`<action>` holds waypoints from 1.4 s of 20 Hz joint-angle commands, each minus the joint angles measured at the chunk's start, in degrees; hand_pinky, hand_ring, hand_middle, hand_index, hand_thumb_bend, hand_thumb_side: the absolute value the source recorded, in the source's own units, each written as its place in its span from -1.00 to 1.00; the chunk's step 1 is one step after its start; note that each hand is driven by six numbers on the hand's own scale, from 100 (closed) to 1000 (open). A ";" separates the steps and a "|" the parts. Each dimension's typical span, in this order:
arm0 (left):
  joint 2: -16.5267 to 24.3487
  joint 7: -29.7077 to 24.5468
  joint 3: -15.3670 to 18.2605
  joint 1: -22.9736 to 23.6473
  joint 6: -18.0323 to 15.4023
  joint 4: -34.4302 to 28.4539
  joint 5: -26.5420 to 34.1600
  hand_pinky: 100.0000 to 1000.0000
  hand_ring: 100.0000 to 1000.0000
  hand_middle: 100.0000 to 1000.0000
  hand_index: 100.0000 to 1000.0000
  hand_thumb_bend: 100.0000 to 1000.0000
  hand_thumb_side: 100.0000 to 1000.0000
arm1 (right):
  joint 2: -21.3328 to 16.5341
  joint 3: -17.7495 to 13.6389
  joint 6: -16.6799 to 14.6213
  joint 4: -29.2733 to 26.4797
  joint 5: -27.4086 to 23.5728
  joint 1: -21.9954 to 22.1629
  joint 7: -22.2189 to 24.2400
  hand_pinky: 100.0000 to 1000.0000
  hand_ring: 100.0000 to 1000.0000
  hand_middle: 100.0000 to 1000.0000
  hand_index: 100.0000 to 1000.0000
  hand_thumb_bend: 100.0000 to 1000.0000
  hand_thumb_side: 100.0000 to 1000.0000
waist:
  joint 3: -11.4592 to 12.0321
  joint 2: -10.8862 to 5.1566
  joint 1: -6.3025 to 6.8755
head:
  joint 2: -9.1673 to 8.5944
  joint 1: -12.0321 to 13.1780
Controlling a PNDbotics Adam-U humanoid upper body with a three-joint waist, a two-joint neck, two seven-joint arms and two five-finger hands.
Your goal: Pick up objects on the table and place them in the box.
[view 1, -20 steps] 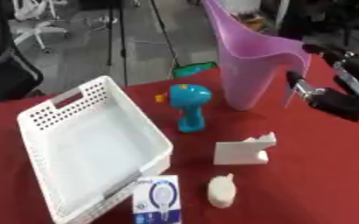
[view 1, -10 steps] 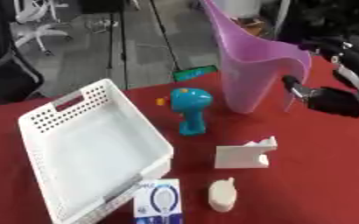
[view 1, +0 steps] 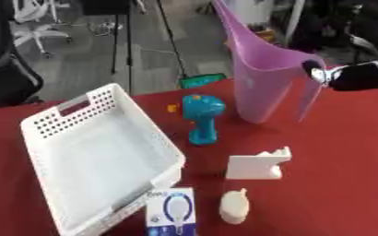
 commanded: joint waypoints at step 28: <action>1.65 -1.43 -0.67 -1.97 0.34 -0.82 0.43 0.67 0.80 0.63 0.82 -1.00 1.00 | 11.92 12.73 1.95 22.57 -16.49 -27.19 17.20 0.60 0.60 0.62 0.86 -0.44 0.53 | 1.75 -1.66 -0.55 | -1.39 -4.50</action>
